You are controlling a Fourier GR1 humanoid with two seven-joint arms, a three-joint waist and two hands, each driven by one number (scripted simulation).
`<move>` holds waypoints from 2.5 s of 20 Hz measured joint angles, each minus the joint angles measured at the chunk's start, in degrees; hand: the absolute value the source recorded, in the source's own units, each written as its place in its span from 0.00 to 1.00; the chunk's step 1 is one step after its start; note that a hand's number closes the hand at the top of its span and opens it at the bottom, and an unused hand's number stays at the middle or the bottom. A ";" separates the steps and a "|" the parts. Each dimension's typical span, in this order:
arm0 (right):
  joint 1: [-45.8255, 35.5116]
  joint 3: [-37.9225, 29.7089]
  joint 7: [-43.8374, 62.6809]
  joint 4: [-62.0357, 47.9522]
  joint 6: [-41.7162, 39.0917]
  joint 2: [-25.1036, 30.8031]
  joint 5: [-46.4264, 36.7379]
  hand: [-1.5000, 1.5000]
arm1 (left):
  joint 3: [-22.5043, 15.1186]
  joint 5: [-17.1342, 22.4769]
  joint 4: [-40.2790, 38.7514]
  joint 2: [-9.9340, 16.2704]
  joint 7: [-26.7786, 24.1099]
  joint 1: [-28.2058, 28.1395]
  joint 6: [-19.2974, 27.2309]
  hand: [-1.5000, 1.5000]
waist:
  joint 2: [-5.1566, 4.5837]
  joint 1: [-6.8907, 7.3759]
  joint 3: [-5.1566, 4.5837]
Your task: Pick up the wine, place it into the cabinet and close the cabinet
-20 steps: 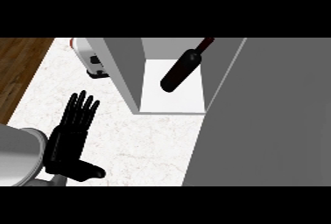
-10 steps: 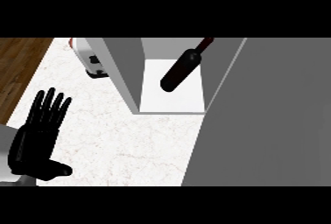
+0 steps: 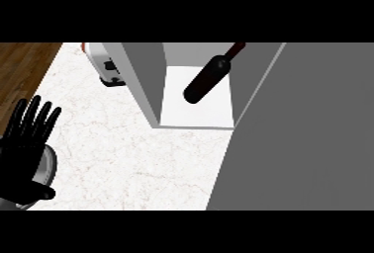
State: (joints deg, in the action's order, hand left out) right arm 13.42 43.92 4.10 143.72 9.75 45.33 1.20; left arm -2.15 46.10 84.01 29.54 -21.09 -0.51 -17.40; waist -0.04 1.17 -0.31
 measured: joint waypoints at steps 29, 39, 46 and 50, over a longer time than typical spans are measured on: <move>-56.21 -7.40 29.52 -32.48 8.45 -42.04 7.33 1.00 | 2.72 2.37 -2.85 1.43 1.09 1.22 -6.55 0.00 | -0.08 1.75 0.39; -68.25 -14.86 21.81 -53.49 9.91 -45.05 17.85 1.00 | 5.19 1.11 -3.14 0.19 1.33 0.15 -7.49 0.00 | 0.05 0.27 0.68; -66.46 -19.44 16.96 -61.23 4.89 -44.93 18.55 1.00 | 7.06 -0.03 -3.54 -1.01 1.86 0.00 -8.31 0.00 | 0.21 -0.36 0.85; -67.07 -21.84 13.67 -65.60 0.44 -44.95 18.85 1.00 | 7.80 -0.05 -3.62 -1.68 2.51 0.49 -8.36 0.00 | 0.73 -0.32 0.56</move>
State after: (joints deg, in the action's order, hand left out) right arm -53.66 22.07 17.76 78.11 10.19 0.38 20.05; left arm 5.65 46.06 80.39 27.86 -18.58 -0.02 -25.76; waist 0.69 0.85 0.25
